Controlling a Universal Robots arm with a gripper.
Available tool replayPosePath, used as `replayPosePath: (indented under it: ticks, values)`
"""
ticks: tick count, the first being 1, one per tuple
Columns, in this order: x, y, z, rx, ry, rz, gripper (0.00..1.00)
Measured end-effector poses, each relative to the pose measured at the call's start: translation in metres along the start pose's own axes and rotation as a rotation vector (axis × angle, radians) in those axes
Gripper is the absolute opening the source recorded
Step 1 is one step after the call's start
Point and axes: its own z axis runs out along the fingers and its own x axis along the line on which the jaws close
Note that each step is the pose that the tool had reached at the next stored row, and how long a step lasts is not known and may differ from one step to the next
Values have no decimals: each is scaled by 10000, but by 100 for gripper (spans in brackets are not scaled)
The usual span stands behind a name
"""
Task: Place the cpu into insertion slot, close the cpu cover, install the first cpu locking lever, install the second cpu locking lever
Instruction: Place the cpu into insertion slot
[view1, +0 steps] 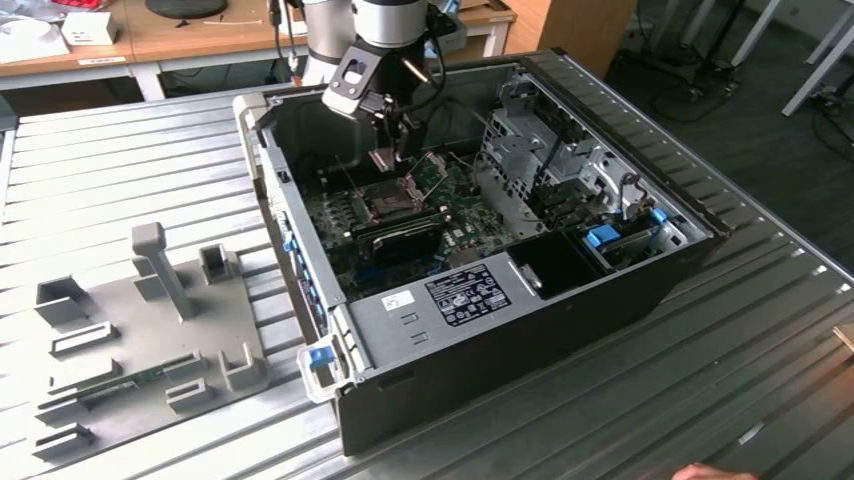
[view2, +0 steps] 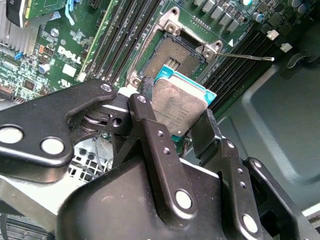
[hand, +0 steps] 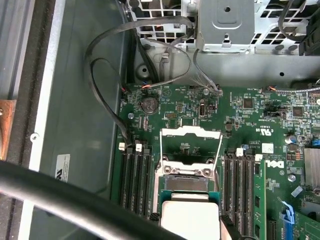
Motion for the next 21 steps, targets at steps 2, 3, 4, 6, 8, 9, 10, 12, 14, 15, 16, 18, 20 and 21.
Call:
replayPosePath:
  ticks: [2,3,4,6,8,9,10,12,14,15,16,18,20,21]
  values:
    - [0,0,0,-1,0,1,54]
    - [0,-1,0,0,0,0,54]
    - [0,-1,5,-2,3,1,54]
    - [0,-2,19,-1,1,8,54]
    - [0,-4,38,-1,-1,15,54]
    - [0,-5,48,-1,-1,20,54]
    - [0,-6,59,0,-2,25,54]
    - [-1,-8,78,-2,0,41,54]
    - [-1,-9,94,-1,0,66,54]
    - [-1,-10,102,-1,-1,78,54]
    - [-1,-11,112,-1,-3,92,54]
    - [-2,-13,137,-2,-5,119,54]
    - [-2,-16,161,-2,-6,134,54]
    - [-2,-17,174,-2,-6,140,54]
